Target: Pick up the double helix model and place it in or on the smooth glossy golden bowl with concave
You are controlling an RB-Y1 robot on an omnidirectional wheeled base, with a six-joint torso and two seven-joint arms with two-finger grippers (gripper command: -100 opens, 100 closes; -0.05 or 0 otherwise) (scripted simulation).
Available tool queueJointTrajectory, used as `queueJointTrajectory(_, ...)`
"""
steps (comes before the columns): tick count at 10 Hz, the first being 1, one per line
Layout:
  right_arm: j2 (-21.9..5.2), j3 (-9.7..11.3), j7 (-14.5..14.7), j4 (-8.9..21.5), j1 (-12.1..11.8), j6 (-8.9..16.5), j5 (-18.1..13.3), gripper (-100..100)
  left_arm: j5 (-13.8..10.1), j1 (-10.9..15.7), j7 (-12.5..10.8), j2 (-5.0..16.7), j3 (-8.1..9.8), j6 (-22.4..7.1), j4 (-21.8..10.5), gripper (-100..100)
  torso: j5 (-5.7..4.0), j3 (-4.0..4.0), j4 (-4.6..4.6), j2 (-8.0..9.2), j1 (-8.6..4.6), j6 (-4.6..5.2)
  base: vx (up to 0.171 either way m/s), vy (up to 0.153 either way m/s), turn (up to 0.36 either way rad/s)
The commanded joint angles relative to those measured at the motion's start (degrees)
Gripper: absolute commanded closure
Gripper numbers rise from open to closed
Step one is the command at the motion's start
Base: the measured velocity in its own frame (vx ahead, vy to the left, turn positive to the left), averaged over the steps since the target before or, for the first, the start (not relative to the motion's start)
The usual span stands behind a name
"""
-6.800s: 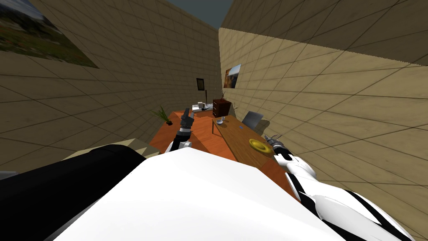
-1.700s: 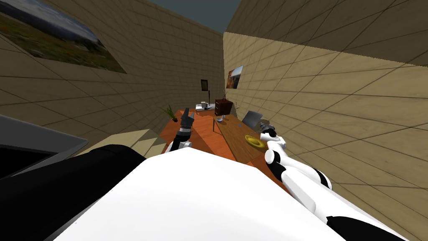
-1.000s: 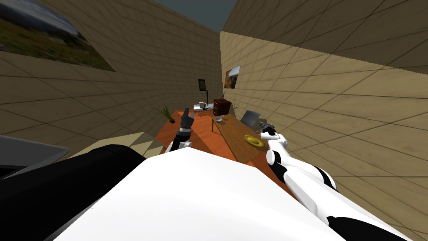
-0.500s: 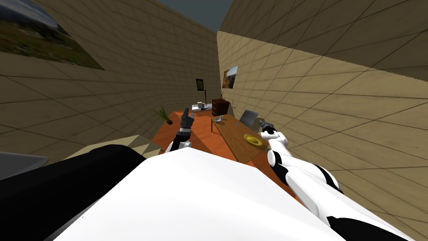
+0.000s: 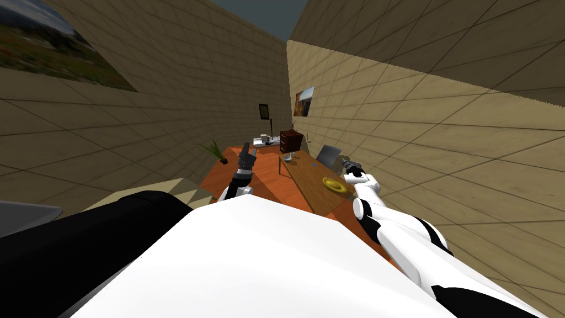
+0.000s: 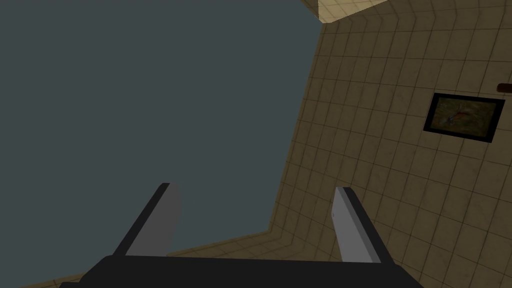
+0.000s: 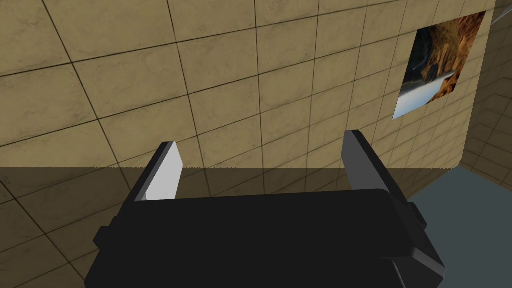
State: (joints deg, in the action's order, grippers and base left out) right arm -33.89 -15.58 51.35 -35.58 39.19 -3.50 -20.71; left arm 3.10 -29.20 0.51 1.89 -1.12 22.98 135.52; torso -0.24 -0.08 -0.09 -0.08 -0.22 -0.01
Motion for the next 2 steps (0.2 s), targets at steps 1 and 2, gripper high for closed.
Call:
queueJointTrajectory(1, 0.00, 0.00, 0.00, 0.00, 0.00, 0.00, 0.00, 0, 0.00, 0.00, 0.00, 0.00, 0.00, 0.00, 0.00, 0, 0.00, 0.00, 0.00, 0.00, 0.00, 0.00, 0.000, 0.000, 0.000)
queueJointTrajectory(2, 0.00, 0.00, 0.00, 0.00, 0.00, 0.00, 0.00, 0, 0.00, 0.00, 0.00, 0.00, 0.00, 0.00, 0.00, 0, 0.00, 0.00, 0.00, 0.00, 0.00, 0.00, 0.000, 0.000, 0.000)
